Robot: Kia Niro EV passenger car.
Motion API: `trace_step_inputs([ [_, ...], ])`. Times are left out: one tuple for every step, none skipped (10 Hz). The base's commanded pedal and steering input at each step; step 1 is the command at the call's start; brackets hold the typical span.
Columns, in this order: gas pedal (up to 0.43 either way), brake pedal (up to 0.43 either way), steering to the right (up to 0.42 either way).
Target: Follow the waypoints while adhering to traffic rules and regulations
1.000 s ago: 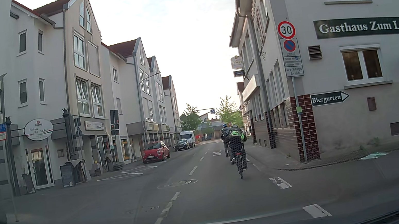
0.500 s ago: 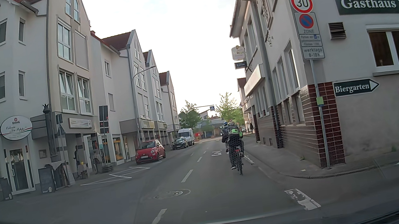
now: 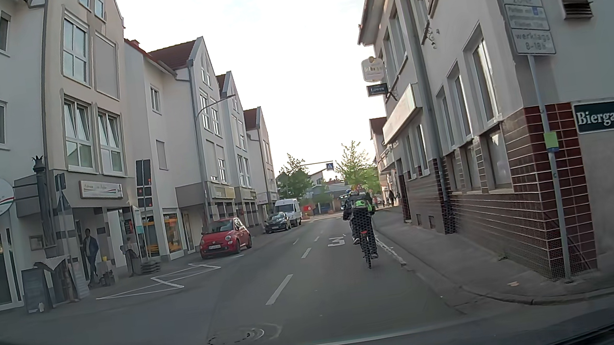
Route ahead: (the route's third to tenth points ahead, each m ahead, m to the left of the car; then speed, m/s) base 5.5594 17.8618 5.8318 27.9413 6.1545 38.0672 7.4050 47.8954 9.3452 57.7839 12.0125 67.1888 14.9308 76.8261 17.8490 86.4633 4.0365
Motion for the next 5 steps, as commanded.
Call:
trace_step_inputs([
  [0.0, 0.0, -0.115],
  [0.0, 0.0, -0.17],
  [0.0, 0.0, -0.232],
  [0.0, 0.0, -0.295],
  [0.0, 0.0, -0.344],
])
